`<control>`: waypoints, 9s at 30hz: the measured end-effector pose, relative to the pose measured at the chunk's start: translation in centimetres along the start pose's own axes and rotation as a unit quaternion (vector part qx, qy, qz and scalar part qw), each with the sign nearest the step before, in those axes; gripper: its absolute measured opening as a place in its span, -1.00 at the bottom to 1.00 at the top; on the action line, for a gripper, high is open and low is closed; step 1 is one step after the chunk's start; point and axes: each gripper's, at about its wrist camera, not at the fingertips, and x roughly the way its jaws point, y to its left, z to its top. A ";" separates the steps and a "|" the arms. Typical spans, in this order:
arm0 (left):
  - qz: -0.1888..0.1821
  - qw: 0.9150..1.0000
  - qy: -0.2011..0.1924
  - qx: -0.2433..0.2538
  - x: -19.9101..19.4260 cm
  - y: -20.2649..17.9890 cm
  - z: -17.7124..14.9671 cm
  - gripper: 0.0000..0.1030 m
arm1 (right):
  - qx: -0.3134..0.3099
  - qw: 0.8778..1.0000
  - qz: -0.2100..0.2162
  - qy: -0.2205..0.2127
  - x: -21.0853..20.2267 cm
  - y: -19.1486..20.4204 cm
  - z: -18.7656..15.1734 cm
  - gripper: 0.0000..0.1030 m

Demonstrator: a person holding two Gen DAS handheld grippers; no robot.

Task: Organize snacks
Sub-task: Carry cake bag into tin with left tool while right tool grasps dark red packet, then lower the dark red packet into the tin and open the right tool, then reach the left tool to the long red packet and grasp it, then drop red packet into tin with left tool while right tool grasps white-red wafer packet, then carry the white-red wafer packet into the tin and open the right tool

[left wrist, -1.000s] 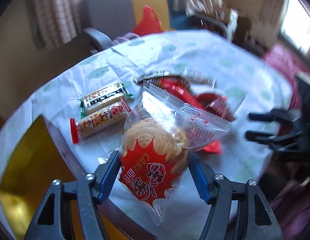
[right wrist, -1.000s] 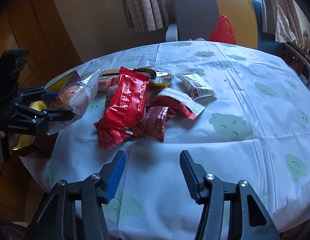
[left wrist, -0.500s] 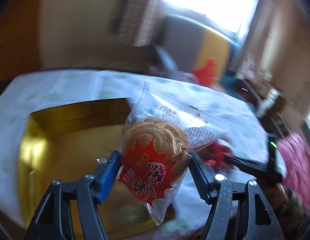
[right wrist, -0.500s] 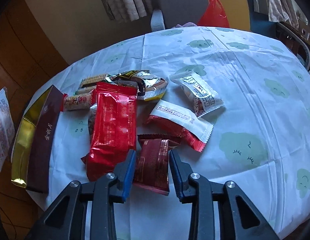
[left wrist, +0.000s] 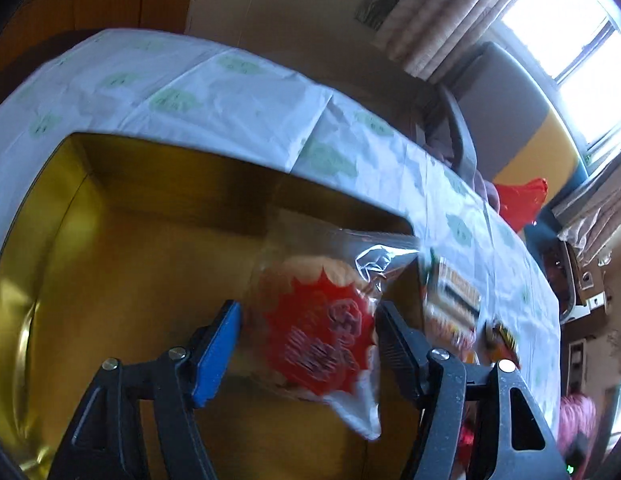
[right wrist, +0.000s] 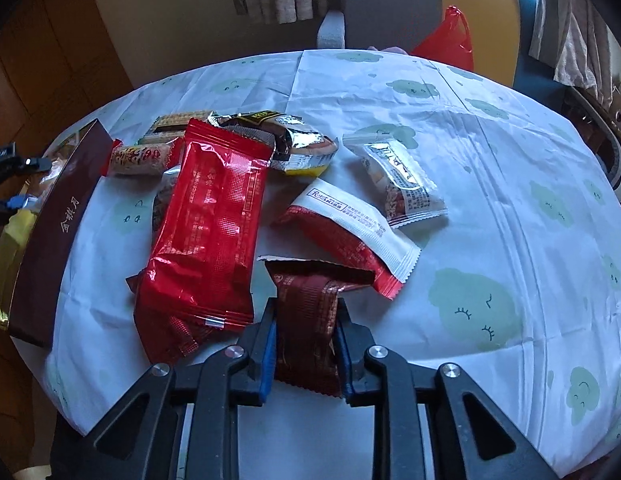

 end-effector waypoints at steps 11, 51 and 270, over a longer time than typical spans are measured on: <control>0.073 0.995 -0.056 0.050 -5.4 0.8 -4.8 0.46 | -0.010 1.000 -0.008 -0.007 -0.3 0.0 -0.3 -0.55; 0.155 0.976 -0.145 0.043 -11.8 5.1 -13.1 0.67 | -0.197 0.955 0.220 -0.015 -4.9 23.9 2.2 -0.53; 0.146 0.968 -0.181 0.091 -14.0 2.7 -12.9 0.13 | -0.144 0.977 0.150 -0.042 -7.2 9.1 2.1 -0.49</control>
